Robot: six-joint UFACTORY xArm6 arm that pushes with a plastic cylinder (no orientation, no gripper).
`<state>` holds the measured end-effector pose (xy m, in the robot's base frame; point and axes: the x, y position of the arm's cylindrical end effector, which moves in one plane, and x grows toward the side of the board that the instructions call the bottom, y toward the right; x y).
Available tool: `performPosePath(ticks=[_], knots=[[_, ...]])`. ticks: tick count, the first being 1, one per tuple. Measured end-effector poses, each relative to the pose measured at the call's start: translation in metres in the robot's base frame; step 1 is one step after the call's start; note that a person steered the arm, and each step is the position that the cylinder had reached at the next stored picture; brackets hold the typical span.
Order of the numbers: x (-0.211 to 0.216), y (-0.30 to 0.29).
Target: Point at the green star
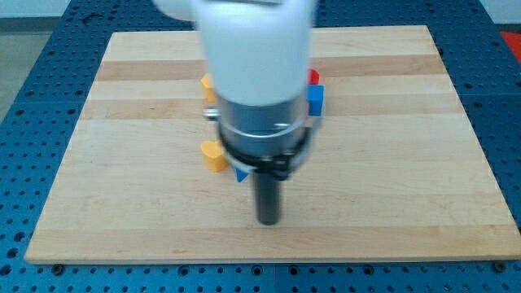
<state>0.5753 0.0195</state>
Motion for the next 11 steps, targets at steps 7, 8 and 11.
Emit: performPosePath(ticks=[7,8,11], knots=[[-0.105,0.093],[-0.105,0.087],[-0.107,-0.003]])
